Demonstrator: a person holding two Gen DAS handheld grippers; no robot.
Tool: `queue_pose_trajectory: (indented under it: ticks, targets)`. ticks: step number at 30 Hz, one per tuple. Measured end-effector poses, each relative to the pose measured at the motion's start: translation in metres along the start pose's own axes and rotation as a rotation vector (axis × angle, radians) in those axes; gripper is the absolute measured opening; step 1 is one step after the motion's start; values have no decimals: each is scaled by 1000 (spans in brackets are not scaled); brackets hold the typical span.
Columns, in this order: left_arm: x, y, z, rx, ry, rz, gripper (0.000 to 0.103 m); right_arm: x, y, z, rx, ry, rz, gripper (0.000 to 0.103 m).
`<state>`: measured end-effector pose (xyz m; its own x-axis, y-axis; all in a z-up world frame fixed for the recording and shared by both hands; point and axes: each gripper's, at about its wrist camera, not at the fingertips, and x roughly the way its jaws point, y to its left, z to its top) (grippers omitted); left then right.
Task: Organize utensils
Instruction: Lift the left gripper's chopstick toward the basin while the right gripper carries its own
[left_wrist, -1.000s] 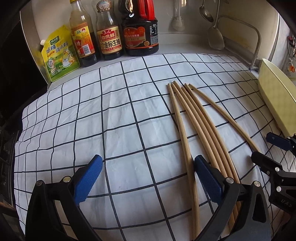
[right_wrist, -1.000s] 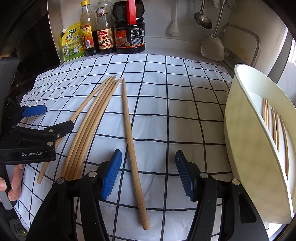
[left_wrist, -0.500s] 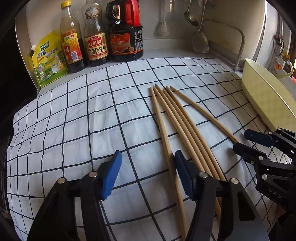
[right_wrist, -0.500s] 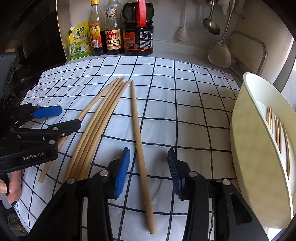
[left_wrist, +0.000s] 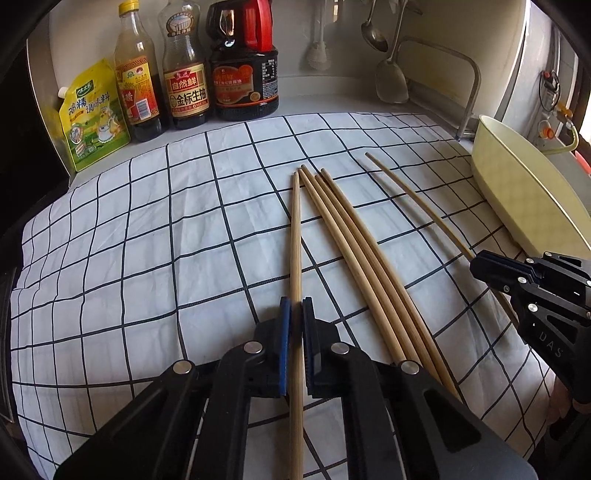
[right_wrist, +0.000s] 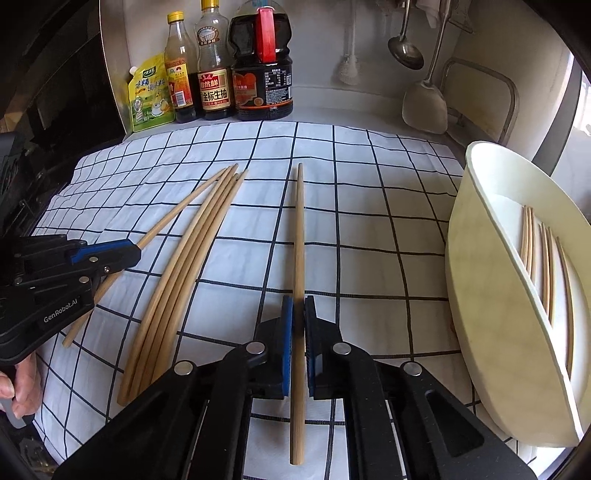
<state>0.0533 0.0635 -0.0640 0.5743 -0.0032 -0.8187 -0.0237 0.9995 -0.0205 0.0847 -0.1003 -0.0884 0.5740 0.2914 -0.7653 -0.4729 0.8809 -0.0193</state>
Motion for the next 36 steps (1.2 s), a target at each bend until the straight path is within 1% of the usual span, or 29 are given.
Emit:
queue_pose_trajectory:
  ticks: [10,13,17,21,25,28,33,36]
  targets:
    - [-27,10,2,-42,-19,2,7,-32,6,7,24,-78,53,6]
    - [-39,6,9,-40,-40,2,7,-47,1,10,51,-110,69,6]
    - [-52,-4,22,-39,-64,-26,7,-67,-12,15,92,-153,77,6]
    - [-64,-27,40,-14,-84,-66,7,-83,-35,20,155,-185,73,6]
    - [-74,-51,60,16,-115,-97,7,-102,-65,22,222,-221,42,6]
    - [-77,-71,75,25,-118,-139,7,-119,-93,20,280,-252,11,6]
    - [-79,-122,97,105,-133,-174,7,-141,-144,11,403,-286,-13,6]
    - [-72,-156,107,147,-117,-215,7,-147,-170,4,457,-287,-52,6]
